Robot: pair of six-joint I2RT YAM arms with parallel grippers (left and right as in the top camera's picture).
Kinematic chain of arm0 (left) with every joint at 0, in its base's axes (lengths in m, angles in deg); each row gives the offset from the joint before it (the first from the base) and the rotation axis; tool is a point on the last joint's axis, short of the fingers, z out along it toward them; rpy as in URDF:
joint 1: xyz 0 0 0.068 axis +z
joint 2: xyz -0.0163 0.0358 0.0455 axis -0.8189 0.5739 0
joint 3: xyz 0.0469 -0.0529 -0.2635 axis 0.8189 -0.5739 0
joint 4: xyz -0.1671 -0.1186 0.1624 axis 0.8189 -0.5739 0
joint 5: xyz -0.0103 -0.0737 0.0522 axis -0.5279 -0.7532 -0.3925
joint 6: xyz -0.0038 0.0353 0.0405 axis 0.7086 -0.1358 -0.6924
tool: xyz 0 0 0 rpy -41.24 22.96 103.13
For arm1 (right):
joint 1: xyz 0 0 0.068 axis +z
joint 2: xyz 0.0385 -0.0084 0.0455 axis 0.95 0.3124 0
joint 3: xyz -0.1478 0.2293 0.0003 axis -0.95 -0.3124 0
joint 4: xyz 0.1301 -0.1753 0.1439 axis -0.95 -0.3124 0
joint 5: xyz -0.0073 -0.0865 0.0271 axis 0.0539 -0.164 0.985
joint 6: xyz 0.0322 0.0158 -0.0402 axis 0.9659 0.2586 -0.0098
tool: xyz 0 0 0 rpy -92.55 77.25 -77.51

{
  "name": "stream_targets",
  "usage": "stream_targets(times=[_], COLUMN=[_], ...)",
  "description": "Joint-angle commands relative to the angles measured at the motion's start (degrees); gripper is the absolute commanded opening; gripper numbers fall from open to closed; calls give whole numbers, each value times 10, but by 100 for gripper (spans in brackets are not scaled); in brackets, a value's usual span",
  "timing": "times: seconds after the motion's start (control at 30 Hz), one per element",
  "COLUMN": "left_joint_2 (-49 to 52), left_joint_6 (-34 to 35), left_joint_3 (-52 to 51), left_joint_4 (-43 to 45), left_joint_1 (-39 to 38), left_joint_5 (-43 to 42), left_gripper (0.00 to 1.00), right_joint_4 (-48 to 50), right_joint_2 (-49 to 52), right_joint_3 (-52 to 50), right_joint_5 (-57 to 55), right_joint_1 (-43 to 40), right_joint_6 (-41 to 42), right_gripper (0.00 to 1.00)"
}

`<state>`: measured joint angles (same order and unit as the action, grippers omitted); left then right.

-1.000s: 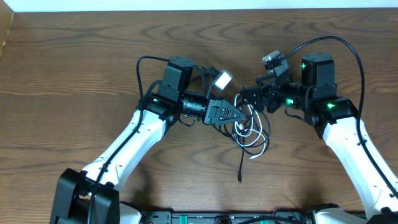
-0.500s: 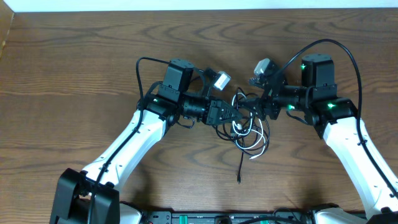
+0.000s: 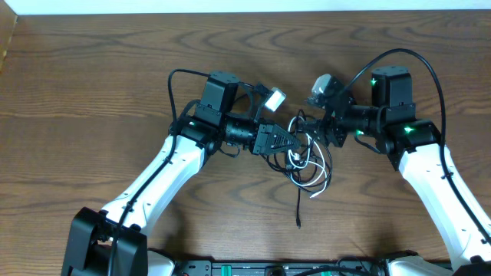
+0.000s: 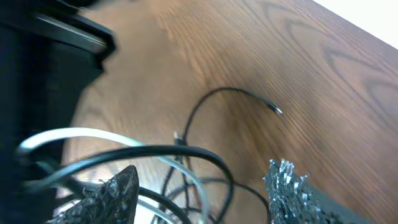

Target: Untangle cables

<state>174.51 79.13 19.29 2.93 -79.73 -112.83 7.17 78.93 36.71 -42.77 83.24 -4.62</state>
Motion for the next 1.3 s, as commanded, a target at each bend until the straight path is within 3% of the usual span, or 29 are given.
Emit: stream_targets(times=[0.0,0.2,0.33,0.4,0.47,0.5,0.53,0.57,0.63,0.7,0.8,0.87,0.93,1.0,1.1,1.17,1.27], left_joint_2=[-11,-11,-11,-11,-11,-11,-11,-11,-11,-11,-11,-11,-11,-11,-11,-11,-11], left_joint_6=[-37,-64,-64,-64,-64,-64,-64,-64,-64,-64,-64,-64,-63,-59,-59,-57,-43], left_joint_3=[10,10,10,10,10,10,10,10,10,10,10,10,10,10,10,10,10], left_joint_4=[3,4,4,4,4,4,3,3,-1,-25,-80,-111,-132,-149,-153,-153,-153], left_joint_1=[3,3,3,3,3,3,3,3,3,3,3,3,3,3,3,3,3], left_joint_5=[-41,-115,-116,-115,-115,-113,-110,-100,-59,21,161,243,300,349,360,359,342], left_gripper=[8,8,8,8,8,8,8,15,35,56,76,79,79,79,79,79,77], right_joint_4=[-3,-10,-17,-17,-17,-17,-17,-17,-15,-13,-23,-38,-51,-60,-73,-68,-48], right_joint_2=[0,0,0,0,0,0,0,0,0,0,0,0,0,0,0,0,0], right_joint_3=[5,5,5,5,5,5,5,5,5,5,5,5,5,5,5,5,5], right_joint_5=[-43,34,62,61,61,57,50,37,2,-110,-346,-463,-505,-509,-506,-437,-278], right_joint_1=[7,7,7,7,7,6,6,7,6,6,5,5,5,5,5,6,5], right_joint_6=[35,-9,-28,-28,-28,-27,-23,-11,14,85,213,288,324,351,397,420,369], right_gripper=[67,76,70,50,9,1,1,1,1,1,1,1,1,1,1,1,1])
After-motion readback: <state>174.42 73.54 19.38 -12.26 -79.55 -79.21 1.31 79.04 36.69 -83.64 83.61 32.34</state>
